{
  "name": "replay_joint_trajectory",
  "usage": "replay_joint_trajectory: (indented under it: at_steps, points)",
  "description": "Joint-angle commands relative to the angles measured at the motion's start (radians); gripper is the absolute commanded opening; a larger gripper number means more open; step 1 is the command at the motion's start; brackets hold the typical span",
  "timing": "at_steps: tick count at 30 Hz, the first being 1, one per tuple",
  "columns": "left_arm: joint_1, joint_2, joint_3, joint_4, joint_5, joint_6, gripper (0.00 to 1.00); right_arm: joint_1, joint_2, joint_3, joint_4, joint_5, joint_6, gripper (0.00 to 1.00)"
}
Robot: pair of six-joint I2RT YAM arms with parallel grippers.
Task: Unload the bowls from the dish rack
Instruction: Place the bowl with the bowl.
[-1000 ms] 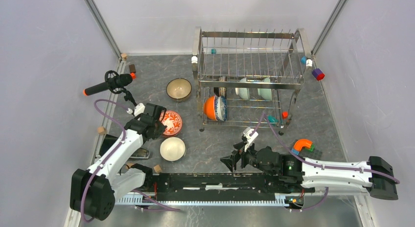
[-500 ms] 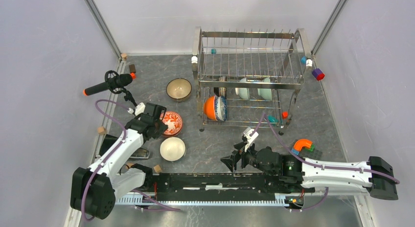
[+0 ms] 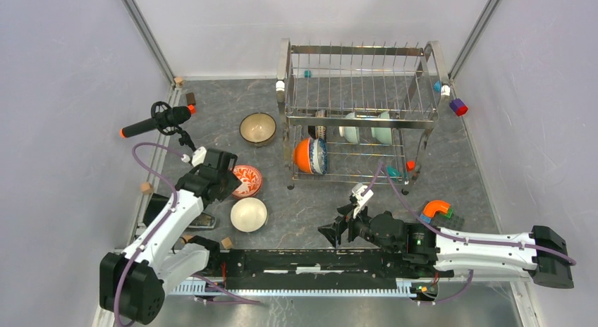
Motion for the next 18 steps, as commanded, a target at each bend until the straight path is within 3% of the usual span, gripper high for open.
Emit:
replay_joint_trajectory:
  at_steps: [1,11,18]
  points:
    - [0.004,-0.025,0.05,-0.041,-0.023,0.061,0.49,-0.001,-0.009,-0.004,0.027,0.02,0.002,0.98]
    - [0.005,-0.07,0.069,-0.103,-0.071,0.092,0.5,-0.001,-0.023,-0.008,0.021,0.023,0.004,0.98]
    - [0.005,-0.057,0.074,-0.11,-0.104,0.096,0.42,-0.001,-0.019,-0.01,0.027,0.017,0.005,0.98]
